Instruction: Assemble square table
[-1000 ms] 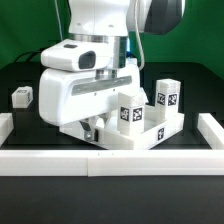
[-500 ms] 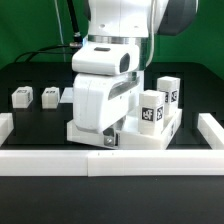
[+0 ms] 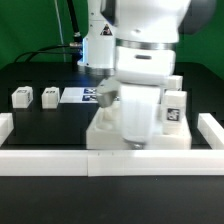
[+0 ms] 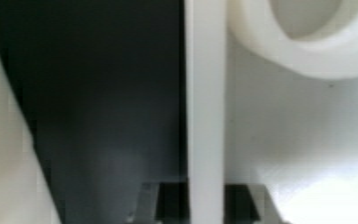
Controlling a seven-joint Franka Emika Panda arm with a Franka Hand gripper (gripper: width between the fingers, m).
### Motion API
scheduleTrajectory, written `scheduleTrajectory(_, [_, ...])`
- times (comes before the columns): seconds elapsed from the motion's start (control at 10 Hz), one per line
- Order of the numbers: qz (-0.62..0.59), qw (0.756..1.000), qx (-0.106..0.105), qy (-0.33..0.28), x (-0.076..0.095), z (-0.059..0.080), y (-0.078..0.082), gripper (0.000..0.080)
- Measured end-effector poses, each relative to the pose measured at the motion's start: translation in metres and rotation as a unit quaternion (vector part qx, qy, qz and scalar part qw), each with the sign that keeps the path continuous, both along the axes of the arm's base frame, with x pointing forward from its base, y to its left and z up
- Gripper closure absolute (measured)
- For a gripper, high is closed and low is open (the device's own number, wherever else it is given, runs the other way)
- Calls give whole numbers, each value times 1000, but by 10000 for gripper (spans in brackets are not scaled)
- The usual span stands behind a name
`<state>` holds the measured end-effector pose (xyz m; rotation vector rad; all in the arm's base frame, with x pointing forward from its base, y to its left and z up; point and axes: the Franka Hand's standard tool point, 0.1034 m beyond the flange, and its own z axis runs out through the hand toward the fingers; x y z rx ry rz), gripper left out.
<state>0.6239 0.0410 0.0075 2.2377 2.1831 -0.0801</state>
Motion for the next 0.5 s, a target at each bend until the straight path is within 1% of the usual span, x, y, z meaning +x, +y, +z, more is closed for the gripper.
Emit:
scheduleTrajectory(0.2, [77, 997, -9, -5, 1, 0, -9, 746])
scheduleTrajectory(0.3, [112, 994, -14, -4, 2, 0, -11, 746])
scheduleTrajectory(0.4, [171, 985, -15, -20, 0, 0, -9, 745])
scheduleTrajectory(0.5, [213, 977, -11, -20, -7, 0, 1, 745])
